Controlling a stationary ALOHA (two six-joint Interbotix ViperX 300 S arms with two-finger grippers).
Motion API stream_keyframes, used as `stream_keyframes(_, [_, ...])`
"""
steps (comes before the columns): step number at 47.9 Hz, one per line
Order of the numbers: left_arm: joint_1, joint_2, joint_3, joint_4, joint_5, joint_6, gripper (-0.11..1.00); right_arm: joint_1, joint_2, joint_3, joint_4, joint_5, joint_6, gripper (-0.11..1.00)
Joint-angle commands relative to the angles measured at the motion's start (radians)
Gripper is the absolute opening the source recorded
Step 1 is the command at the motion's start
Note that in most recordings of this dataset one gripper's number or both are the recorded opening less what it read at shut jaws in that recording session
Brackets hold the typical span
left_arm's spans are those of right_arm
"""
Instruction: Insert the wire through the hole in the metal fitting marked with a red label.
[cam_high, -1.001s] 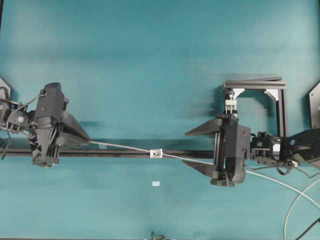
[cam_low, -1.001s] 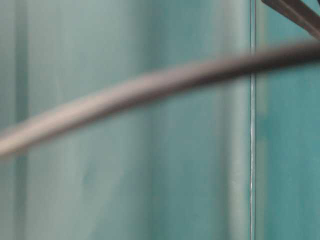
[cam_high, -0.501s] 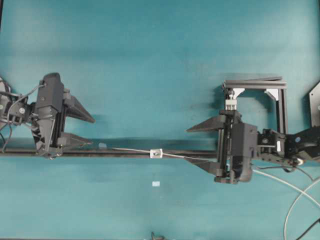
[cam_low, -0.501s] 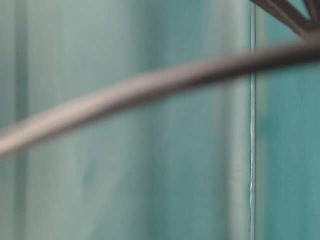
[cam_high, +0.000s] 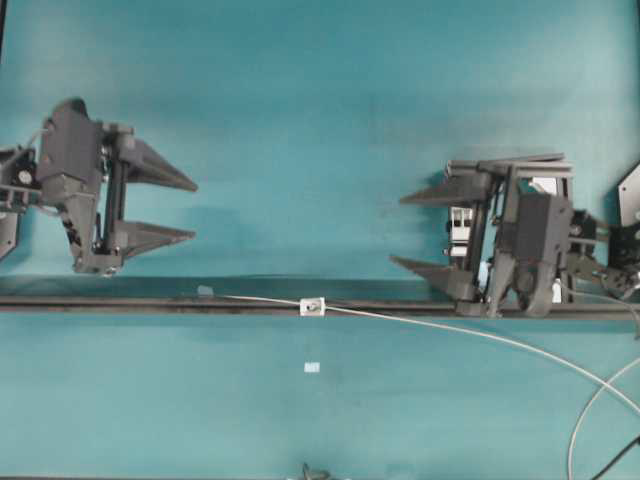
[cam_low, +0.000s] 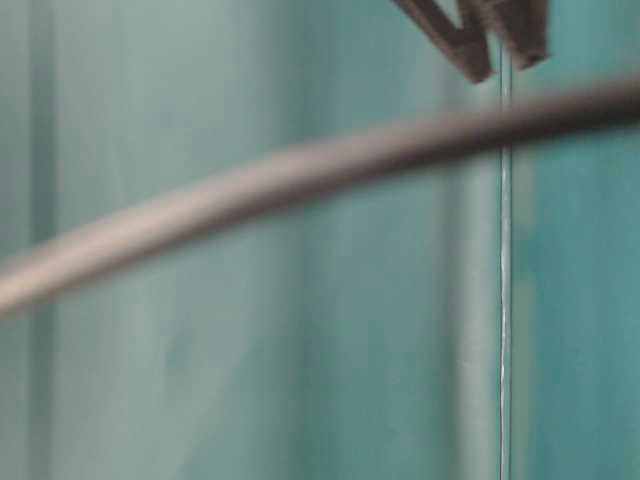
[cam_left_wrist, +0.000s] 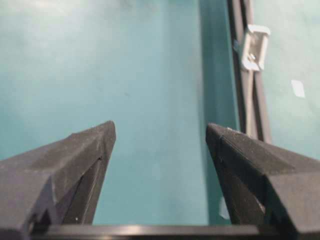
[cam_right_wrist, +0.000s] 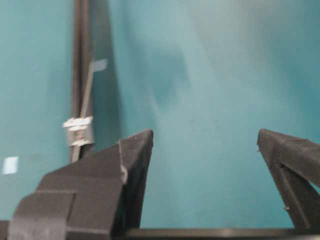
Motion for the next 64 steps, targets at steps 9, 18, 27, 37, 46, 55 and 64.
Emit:
stream_keyframes(9, [0.060, -0.046, 0.006, 0.003, -0.038, 0.040, 0.93, -0.054, -0.074, 0.031, -0.002, -0.014, -0.041, 0.93])
stream_keyframes(18, [0.083, -0.048, 0.011, 0.003, -0.074, 0.075, 0.93, -0.060, -0.109, 0.055, -0.002, -0.046, -0.058, 0.93])
stream_keyframes(27, [0.097, -0.048, 0.009, 0.003, -0.078, 0.109, 0.93, -0.060, -0.138, 0.077, -0.003, -0.061, -0.060, 0.93])
stream_keyframes(37, [0.100, -0.048, 0.011, 0.003, -0.100, 0.117, 0.94, -0.060, -0.155, 0.104, -0.071, -0.072, -0.060, 0.93])
stream_keyframes(46, [0.100, -0.049, 0.011, 0.003, -0.115, 0.129, 0.94, -0.061, -0.155, 0.106, -0.129, -0.086, -0.060, 0.93])
stream_keyframes(55, [0.100, -0.049, 0.015, 0.003, -0.138, 0.132, 0.94, -0.064, -0.155, 0.121, -0.173, -0.092, -0.063, 0.93])
stream_keyframes(64, [0.100, -0.048, 0.023, 0.003, -0.160, 0.132, 0.94, -0.083, -0.155, 0.141, -0.190, -0.100, -0.074, 0.93])
